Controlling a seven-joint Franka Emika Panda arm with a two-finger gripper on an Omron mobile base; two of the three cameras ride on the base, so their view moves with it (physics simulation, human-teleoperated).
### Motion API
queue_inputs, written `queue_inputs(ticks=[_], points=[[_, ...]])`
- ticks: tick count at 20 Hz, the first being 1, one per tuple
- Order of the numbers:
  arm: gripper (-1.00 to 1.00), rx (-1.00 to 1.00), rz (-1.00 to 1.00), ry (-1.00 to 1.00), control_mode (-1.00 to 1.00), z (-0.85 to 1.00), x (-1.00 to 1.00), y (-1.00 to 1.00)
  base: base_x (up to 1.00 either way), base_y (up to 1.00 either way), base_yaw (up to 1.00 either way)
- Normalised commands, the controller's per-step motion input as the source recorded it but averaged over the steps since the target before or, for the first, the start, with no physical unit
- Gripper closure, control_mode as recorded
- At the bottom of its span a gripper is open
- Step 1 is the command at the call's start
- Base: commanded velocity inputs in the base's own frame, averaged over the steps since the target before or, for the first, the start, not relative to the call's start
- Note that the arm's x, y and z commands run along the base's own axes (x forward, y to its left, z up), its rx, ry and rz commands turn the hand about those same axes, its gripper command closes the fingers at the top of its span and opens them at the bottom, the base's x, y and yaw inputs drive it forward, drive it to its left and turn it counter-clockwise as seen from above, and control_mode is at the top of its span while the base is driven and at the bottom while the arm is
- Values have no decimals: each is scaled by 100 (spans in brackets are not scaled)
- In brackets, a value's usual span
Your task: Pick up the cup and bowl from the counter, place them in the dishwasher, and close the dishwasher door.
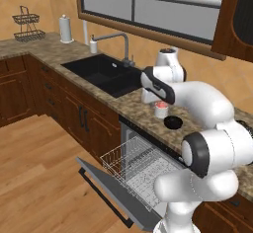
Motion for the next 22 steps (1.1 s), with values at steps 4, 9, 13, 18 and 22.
queue_inputs(ticks=[4, 9, 13, 18, 22], points=[[-100, 0, 2, 8, -100, -13, 64, -33, 0, 0, 0], [-100, -1, 1, 9, -100, -19, 58, -15, 0, 0, 0], [-100, 0, 4, 16, -100, -41, 41, -21, 0, 0, 0], [-100, 0, 5, 6, -100, -41, 45, -31, 0, 0, 0], [-100, 1, 10, -6, -100, -41, 48, -25, 0, 0, 0]])
